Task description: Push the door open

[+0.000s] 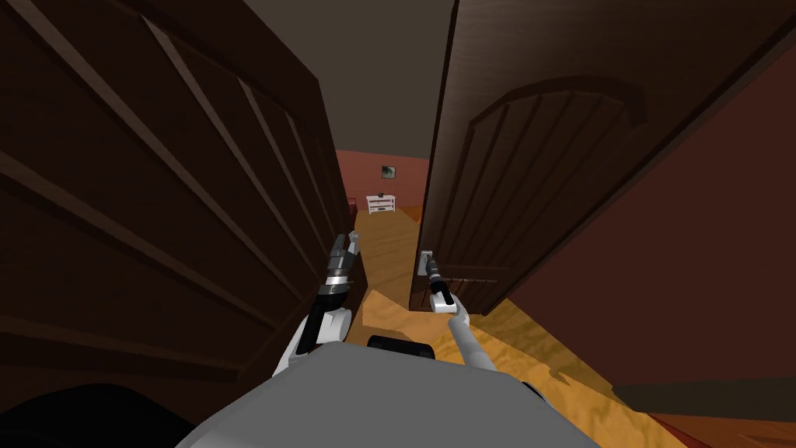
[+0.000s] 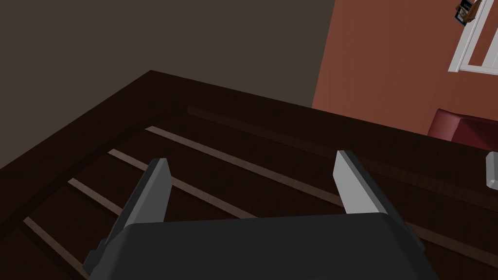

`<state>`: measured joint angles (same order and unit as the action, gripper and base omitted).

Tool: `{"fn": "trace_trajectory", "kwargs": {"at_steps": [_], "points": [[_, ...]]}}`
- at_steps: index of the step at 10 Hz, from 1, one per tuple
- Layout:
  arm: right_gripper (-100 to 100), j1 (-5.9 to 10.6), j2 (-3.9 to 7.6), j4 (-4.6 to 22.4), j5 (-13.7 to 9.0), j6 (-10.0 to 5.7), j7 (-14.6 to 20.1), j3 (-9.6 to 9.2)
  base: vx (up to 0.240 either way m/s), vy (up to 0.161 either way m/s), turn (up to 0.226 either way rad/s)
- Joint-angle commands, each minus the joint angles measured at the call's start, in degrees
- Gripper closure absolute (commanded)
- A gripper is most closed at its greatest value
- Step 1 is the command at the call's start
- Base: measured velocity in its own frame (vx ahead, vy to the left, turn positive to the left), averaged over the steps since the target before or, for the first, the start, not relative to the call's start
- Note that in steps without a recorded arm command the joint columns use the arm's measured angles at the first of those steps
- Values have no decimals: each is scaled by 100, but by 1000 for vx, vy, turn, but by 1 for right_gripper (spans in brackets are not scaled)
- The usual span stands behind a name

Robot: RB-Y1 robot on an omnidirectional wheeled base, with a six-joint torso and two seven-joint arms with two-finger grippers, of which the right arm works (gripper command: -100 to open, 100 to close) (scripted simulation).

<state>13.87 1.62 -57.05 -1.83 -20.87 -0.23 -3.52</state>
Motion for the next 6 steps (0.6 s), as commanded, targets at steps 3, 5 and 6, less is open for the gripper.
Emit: {"fn": "trace_trajectory", "kwargs": {"at_steps": [3, 5, 6], "points": [[100, -6, 2, 6, 0, 8, 0, 1, -17, -2, 1], [100, 43, 121, 87, -128, -13, -173, 118, 56, -17, -55], [100, 67, 160, 116, -181, -25, -244, 168, 151, -45, -82]]}}
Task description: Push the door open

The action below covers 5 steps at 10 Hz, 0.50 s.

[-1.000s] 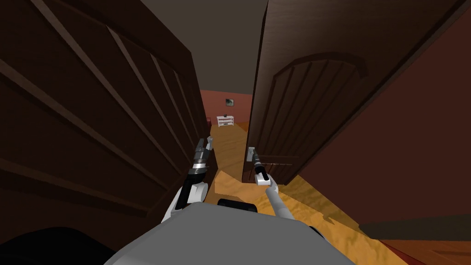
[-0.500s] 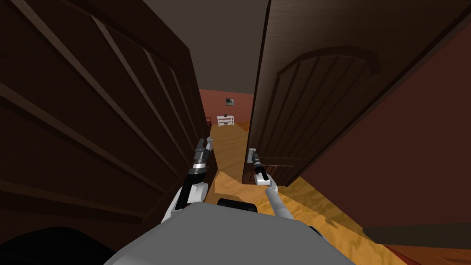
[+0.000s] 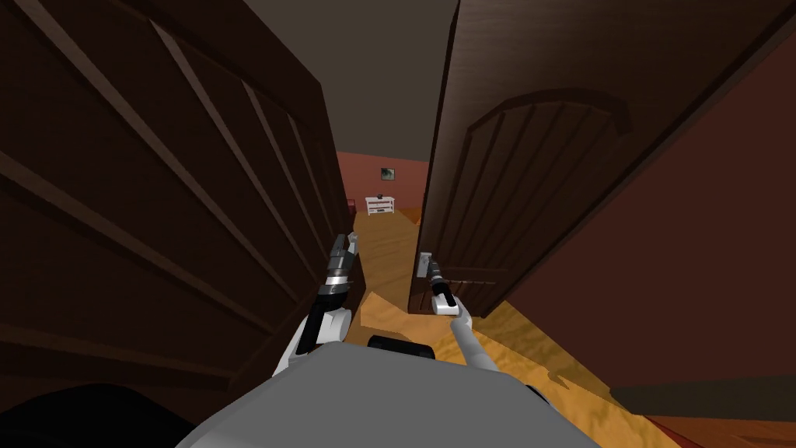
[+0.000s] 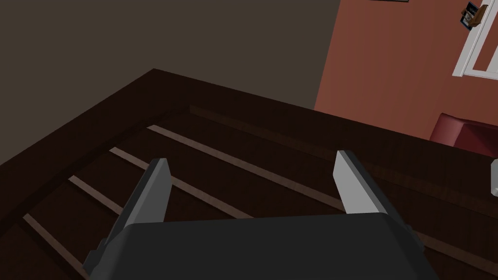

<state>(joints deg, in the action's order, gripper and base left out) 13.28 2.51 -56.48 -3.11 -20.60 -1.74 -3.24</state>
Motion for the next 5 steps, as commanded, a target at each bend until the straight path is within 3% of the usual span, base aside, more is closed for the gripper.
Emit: {"fn": "trace_trajectory", "kwargs": {"at_steps": [1, 2, 3, 5], "points": [[100, 141, 90, 77, -86, -60, -137, 170, 160, -44, -106], [100, 180, 135, 122, -169, -79, -248, 247, 201, -67, -165], [-100, 175, 128, 74, -138, 3, -151, 166, -17, 18, -42], [-100, 171, 125, 64, -143, 12, -144, 155, -206, 24, 4]]}}
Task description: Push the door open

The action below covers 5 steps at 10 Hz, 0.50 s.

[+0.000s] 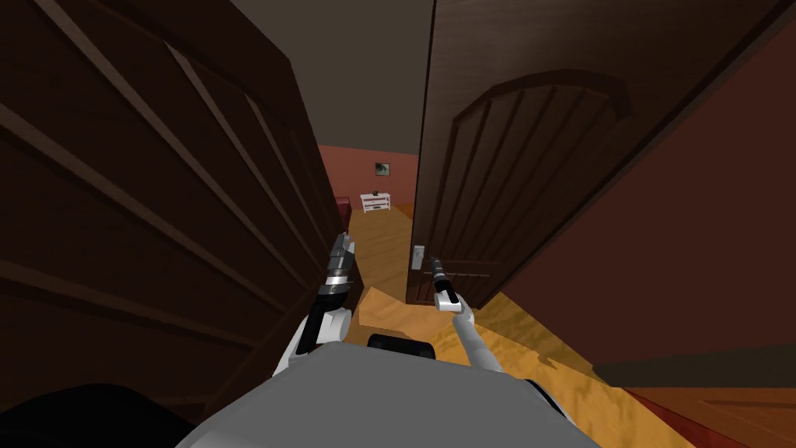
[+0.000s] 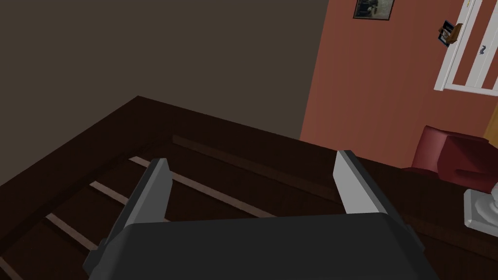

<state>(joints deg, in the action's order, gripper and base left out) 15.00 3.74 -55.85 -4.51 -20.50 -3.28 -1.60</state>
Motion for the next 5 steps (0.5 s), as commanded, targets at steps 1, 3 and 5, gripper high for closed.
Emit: {"fn": "trace_trajectory", "kwargs": {"at_steps": [1, 3, 5], "points": [[-100, -9, -17, -15, -11, 17, 21, -26, -242, 52, -15], [-100, -22, -88, -42, -25, 42, 39, -57, -235, 93, -19], [-100, -33, -192, -65, -37, 63, 54, -83, -232, 60, -15]]}}
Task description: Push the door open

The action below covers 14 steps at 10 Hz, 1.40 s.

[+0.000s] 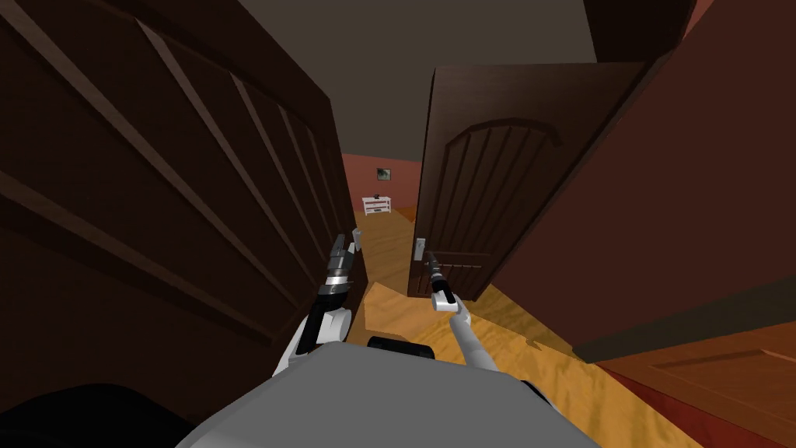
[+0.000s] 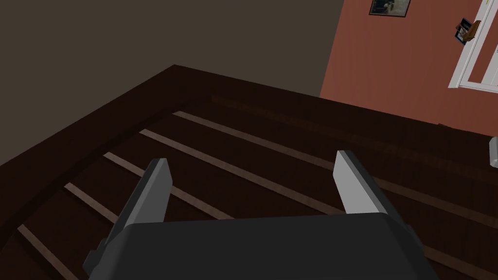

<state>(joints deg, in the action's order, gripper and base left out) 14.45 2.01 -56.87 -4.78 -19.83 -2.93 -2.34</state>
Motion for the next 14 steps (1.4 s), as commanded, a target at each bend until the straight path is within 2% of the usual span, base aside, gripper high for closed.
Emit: {"fn": "trace_trajectory", "kwargs": {"at_steps": [1, 3, 6, 8, 11, 12, 13, 14], "points": [[-100, 16, -106, 25, -16, 8, 29, -24, -191, 45, -12], [-100, 10, 11, 54, -10, -36, 8, 3, 14, 20, 8], [-100, 18, 63, 79, -11, -70, 0, 31, 187, 24, 21], [-100, 26, 62, 101, -12, -100, -8, 56, 212, 37, 21], [-100, 37, -28, 136, -15, -147, -19, 94, 207, 16, 24], [-100, 44, -6, 131, -15, -132, -17, 89, 76, 20, 3], [100, 44, -6, 131, -15, -132, -17, 89, -8, -5, -4], [100, 44, -6, 131, -15, -132, -17, 89, -24, -9, 5]]}}
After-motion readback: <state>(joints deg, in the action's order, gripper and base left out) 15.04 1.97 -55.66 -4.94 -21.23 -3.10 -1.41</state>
